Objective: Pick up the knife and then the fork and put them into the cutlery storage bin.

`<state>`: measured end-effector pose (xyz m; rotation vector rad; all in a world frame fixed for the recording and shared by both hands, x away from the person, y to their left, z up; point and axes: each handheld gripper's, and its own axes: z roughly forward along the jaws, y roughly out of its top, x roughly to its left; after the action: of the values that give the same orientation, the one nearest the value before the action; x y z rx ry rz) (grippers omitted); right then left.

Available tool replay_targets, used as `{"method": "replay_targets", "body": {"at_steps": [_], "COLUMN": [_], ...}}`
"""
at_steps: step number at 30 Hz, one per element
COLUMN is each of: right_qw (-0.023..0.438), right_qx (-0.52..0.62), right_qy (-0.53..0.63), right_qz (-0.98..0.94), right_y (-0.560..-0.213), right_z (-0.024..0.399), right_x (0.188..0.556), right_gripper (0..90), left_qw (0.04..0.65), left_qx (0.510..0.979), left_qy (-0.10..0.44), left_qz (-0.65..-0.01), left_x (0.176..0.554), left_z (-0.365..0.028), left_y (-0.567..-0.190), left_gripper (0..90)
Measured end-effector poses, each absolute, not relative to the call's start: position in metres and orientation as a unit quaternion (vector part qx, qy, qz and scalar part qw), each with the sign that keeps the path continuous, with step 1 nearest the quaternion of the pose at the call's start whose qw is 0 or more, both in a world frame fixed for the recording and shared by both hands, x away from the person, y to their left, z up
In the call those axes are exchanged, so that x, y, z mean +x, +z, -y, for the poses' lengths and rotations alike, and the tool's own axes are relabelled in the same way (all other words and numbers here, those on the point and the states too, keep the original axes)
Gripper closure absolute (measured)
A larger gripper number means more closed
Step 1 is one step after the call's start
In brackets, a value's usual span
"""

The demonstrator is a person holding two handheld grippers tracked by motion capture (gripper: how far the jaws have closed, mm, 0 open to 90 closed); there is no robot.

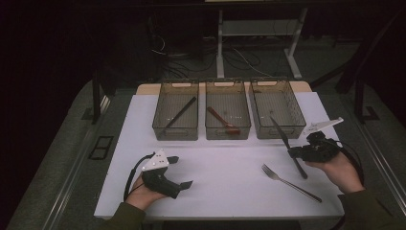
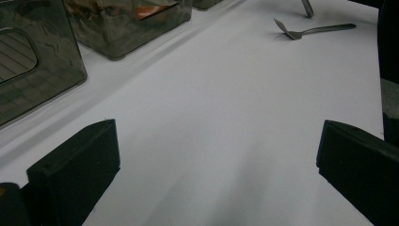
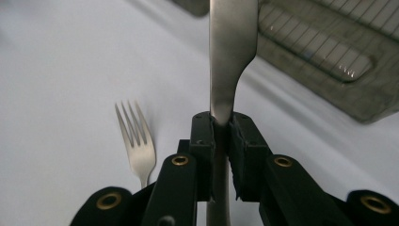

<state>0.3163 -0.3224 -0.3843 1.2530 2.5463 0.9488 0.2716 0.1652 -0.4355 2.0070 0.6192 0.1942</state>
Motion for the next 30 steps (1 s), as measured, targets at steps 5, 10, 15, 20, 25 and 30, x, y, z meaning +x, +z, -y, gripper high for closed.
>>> {"method": "replay_targets", "body": {"at_steps": [5, 10, 15, 20, 25, 30], "right_qw": [0.085, 0.1, 0.108, 0.114, 0.124, 0.133], "right_qx": [0.421, 0.421, 0.427, 0.432, 0.435, 0.438], "right_qy": [0.367, 0.403, 0.424, 0.433, 0.438, 0.443], "right_qz": [-0.825, -0.806, -0.791, -0.783, -0.777, -0.771], "right_y": [-0.38, -0.376, -0.373, -0.368, -0.361, -0.356], "right_z": [0.331, 0.339, 0.347, 0.351, 0.351, 0.35], "right_x": [0.318, 0.32, 0.322, 0.324, 0.328, 0.334], "right_gripper": [79.1, 79.1, 79.1, 79.1, 79.1, 79.1], "left_qw": [0.494, 0.494, 0.493, 0.493, 0.492, 0.49], "left_qx": [0.827, 0.827, 0.828, 0.828, 0.828, 0.829], "left_qy": [0.08, 0.08, 0.081, 0.081, 0.08, 0.08], "left_qz": [-0.256, -0.256, -0.256, -0.257, -0.258, -0.257], "left_x": [0.272, 0.272, 0.272, 0.273, 0.273, 0.273], "left_z": [-0.165, -0.165, -0.165, -0.165, -0.165, -0.165], "left_y": [-0.436, -0.436, -0.436, -0.436, -0.436, -0.436], "left_gripper": [0.0, 0.0, 0.0, 0.0, 0.0, 0.0]}}
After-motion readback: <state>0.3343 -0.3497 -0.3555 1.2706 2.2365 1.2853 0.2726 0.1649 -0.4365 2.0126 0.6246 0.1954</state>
